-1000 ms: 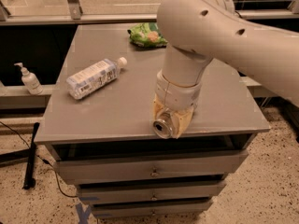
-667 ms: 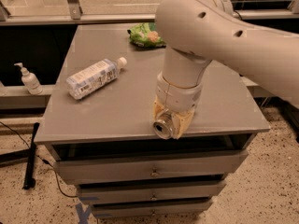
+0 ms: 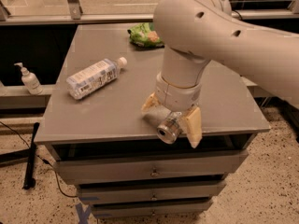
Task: Knock redbull can over
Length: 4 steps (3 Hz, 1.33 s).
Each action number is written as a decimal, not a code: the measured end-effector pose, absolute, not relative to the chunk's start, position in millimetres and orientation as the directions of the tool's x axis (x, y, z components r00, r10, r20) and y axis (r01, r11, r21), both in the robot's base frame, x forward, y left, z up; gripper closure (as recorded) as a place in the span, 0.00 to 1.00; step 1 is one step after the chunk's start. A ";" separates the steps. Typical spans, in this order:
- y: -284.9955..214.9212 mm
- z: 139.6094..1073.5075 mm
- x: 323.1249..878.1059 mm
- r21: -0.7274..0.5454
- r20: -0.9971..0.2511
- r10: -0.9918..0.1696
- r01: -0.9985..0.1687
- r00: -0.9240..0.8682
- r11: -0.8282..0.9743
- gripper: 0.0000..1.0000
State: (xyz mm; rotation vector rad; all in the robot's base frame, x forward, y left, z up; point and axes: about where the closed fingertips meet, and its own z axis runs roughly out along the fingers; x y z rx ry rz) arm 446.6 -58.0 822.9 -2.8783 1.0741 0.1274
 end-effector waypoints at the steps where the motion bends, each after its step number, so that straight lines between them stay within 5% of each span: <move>1: -65.8 826.5 445.3 -0.043 -0.103 -0.678 -0.684 0.728 -0.728 0.00; 4: -186.1 880.5 467.9 -0.180 -0.416 -0.813 -0.913 0.408 -0.366 0.00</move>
Offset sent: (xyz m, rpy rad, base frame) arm 0.0087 -0.0590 0.0297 0.1276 0.0499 -0.2512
